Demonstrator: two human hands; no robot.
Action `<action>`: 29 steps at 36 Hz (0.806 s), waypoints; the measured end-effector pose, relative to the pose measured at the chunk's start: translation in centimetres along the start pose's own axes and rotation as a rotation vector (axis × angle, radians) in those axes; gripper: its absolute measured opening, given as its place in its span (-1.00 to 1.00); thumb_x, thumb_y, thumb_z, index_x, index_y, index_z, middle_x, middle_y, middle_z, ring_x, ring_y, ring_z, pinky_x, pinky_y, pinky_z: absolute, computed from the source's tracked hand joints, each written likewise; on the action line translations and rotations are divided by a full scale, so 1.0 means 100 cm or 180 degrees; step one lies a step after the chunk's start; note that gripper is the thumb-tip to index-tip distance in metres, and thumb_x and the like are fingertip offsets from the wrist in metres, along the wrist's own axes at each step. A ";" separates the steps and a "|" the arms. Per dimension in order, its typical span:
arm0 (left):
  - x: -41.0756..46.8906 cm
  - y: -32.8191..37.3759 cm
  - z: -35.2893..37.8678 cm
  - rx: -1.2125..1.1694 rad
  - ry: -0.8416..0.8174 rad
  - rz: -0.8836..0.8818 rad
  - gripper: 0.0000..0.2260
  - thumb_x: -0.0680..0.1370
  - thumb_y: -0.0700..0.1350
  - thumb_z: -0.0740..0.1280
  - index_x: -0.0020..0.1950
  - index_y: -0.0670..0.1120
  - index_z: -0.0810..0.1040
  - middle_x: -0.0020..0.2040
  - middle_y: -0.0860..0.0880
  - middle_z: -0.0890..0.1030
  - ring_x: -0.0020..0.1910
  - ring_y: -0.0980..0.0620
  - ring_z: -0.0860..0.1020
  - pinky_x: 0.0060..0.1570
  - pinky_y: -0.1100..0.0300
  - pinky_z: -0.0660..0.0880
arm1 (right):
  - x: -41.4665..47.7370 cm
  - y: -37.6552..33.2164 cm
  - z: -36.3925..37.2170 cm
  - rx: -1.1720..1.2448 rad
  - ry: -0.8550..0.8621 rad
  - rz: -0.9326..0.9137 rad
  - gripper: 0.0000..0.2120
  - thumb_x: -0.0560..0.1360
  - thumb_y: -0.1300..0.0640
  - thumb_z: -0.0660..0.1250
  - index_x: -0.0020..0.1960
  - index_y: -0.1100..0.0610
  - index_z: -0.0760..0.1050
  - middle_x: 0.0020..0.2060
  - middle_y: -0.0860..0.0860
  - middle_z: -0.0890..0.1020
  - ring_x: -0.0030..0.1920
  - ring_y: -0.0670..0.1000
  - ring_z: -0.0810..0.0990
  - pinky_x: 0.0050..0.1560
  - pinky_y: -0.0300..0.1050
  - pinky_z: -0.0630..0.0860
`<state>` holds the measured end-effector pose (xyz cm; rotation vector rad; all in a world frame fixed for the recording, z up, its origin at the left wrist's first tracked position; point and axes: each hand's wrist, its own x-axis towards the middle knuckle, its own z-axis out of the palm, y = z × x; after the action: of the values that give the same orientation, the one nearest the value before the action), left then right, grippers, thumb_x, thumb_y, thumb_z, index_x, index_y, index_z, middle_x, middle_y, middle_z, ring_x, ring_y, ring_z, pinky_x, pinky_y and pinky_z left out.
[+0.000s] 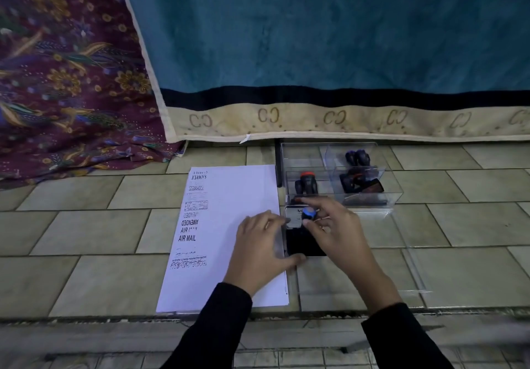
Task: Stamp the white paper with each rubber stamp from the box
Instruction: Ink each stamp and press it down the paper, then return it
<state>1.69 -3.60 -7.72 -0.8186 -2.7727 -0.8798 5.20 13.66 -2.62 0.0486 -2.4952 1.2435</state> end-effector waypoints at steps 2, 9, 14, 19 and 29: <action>0.000 0.000 0.003 0.0012 -0.0016 0.0009 -0.32 0.29 0.44 0.27 0.30 0.09 0.46 0.21 0.16 0.47 0.33 0.15 0.32 0.33 0.16 0.15 | -0.005 0.002 0.000 -0.0159 -0.0025 -0.0123 -0.69 0.40 0.28 0.45 0.12 0.07 0.58 -0.03 -0.08 0.60 -0.19 -0.26 0.55 -0.10 -0.46 0.50; -0.001 -0.001 0.006 -0.0035 0.0036 0.0025 -0.38 0.29 0.43 0.32 0.21 0.10 0.51 0.17 0.17 0.48 0.22 0.16 0.38 0.29 0.11 0.23 | -0.020 0.003 0.001 -0.0232 -0.0002 -0.0244 -0.74 0.41 0.29 0.44 0.07 0.10 0.59 -0.05 -0.08 0.56 -0.06 -0.13 0.59 -0.04 -0.26 0.59; 0.001 -0.001 0.005 -0.0101 0.0021 -0.0029 -0.39 0.27 0.43 0.31 0.19 0.11 0.52 0.15 0.19 0.47 0.19 0.18 0.40 0.31 0.09 0.24 | -0.023 0.000 0.002 -0.0306 -0.0128 -0.0434 -0.72 0.39 0.30 0.44 0.08 0.13 0.60 -0.07 -0.11 0.54 -0.09 -0.10 0.59 -0.05 -0.19 0.60; 0.001 0.001 0.004 -0.0166 0.0010 -0.0068 -0.40 0.27 0.42 0.33 0.18 0.11 0.53 0.14 0.20 0.48 0.17 0.19 0.41 0.31 0.05 0.25 | -0.020 -0.002 -0.001 -0.0487 -0.0104 -0.0514 -0.75 0.41 0.32 0.43 0.08 0.17 0.60 -0.08 0.00 0.60 -0.11 -0.11 0.59 -0.04 -0.15 0.59; 0.000 0.000 0.005 -0.0246 -0.0029 -0.0115 -0.38 0.27 0.43 0.31 0.20 0.11 0.52 0.15 0.21 0.46 0.17 0.20 0.39 0.34 0.04 0.23 | -0.023 -0.004 0.000 -0.0490 -0.0039 -0.0442 -0.79 0.42 0.29 0.44 0.05 0.17 0.60 -0.09 -0.03 0.57 -0.18 -0.08 0.60 -0.10 -0.15 0.60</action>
<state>1.75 -3.32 -8.09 -0.7885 -2.7851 -0.9979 7.45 13.11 -3.01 0.1880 -2.5417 0.9964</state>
